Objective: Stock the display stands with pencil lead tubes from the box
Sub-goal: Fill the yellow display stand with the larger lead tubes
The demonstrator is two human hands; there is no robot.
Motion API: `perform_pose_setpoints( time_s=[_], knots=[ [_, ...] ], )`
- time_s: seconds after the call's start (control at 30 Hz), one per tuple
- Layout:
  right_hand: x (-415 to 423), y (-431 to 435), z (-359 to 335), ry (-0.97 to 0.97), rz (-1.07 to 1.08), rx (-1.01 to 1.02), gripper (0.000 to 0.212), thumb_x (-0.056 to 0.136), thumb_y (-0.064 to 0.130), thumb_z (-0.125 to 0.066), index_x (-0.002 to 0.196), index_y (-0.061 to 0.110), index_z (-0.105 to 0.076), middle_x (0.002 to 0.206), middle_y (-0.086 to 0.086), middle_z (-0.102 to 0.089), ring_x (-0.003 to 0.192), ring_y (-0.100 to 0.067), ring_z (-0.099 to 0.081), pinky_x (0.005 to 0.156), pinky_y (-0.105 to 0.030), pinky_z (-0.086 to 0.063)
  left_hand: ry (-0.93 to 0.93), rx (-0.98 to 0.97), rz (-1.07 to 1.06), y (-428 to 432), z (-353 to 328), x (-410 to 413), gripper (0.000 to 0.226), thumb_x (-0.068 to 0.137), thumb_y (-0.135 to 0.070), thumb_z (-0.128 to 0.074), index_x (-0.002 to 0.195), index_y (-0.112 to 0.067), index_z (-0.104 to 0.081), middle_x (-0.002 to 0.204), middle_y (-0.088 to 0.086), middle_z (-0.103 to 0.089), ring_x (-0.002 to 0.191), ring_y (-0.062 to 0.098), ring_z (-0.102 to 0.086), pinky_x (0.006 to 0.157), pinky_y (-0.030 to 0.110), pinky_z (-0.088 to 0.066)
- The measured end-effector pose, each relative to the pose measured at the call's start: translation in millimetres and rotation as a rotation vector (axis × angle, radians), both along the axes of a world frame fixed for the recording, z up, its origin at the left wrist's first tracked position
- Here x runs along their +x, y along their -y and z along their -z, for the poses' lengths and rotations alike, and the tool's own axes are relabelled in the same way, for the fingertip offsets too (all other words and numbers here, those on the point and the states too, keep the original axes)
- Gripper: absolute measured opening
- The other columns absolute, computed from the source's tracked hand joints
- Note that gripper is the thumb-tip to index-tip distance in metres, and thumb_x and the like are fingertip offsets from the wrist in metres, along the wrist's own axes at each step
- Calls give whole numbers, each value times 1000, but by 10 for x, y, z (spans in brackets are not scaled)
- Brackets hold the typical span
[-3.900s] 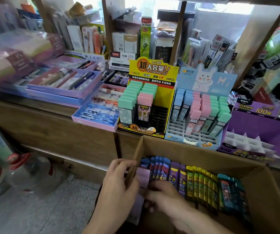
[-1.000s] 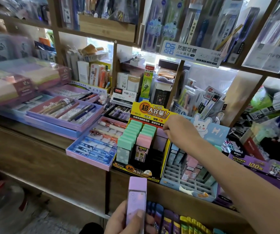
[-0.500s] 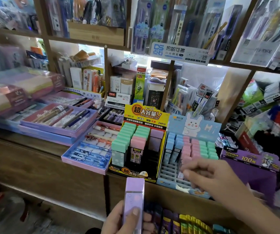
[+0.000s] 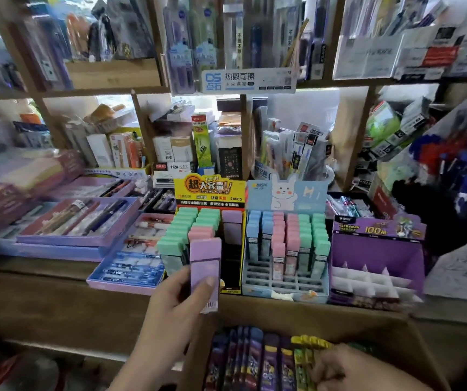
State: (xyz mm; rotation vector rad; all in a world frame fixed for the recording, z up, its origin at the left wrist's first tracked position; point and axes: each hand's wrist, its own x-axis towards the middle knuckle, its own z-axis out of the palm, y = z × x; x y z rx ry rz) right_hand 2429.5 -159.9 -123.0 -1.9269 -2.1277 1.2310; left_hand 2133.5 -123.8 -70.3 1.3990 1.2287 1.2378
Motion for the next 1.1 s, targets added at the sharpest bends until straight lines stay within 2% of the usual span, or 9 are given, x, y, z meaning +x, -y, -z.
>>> perform_pose_setpoints(
  time_s=[0.07,0.17,0.3,0.47,0.63,0.73,0.9,0.97,1.1],
  knots=[
    [9,-16,106,34,-39,-53,33,98,39,-58,127,25,-65,108,15,-60,124,-15,-60,93,-18,-45,-84,60,35,-123,-126,-6,13,96,-29,-66,103,-33,-77,91,-5,-78,81,5,-70,68,12,-51],
    [127,-26,297,48,16,-66,20,86,49,-62,103,39,-66,94,17,-65,103,-4,-66,77,-12,-48,-169,176,96,-334,-323,11,20,96,-16,-67,110,-29,-74,102,-1,-78,93,13,-73,79,25,-59],
    [203,-118,258,-38,64,-154,26,70,63,-71,93,51,-69,108,19,-67,98,4,-67,91,-22,-53,-245,223,106,-680,-521,40,30,95,-16,-70,122,-29,-69,106,-9,-78,97,8,-73,80,24,-60],
    [168,-138,199,-61,73,-147,27,68,67,-71,92,53,-69,107,20,-70,99,4,-67,95,-27,-54,-448,227,106,-1110,-666,111,22,91,-15,-74,103,-34,-73,87,-17,-76,74,-3,-68,63,9,-51],
    [214,-118,232,-122,128,-164,28,66,66,-73,90,51,-70,102,17,-73,88,6,-70,77,-17,-54,-572,151,219,-1412,-694,100,5,91,-20,-76,95,-19,-77,64,-4,-63,56,7,-50,56,20,-39],
    [255,-107,285,-129,162,-159,29,63,69,-72,90,57,-67,98,21,-72,85,9,-69,71,-13,-50,-680,176,265,-1530,-717,98,6,88,-19,-78,90,-14,-75,67,5,-61,55,10,-49,56,24,-39],
    [297,-194,381,-93,49,-96,9,93,43,-67,99,36,-65,101,15,-66,101,1,-65,77,-5,-44,-804,238,262,-1664,-730,84,14,84,-15,-80,80,-19,-66,69,-4,-55,56,4,-46,55,19,-37],
    [275,-167,409,-73,16,-75,6,94,38,-65,99,34,-65,94,15,-64,91,4,-63,76,-5,-44,-827,243,267,-1694,-722,92,12,84,-14,-78,82,-15,-67,72,-1,-56,61,10,-48,58,25,-38],
    [205,-99,427,-42,19,-15,27,92,39,-63,114,24,-70,81,16,-61,71,7,-55,70,-3,-42,-903,258,264,-1719,-702,122,5,81,-10,-72,83,-13,-70,73,2,-60,64,16,-51,62,31,-40]
  ],
)
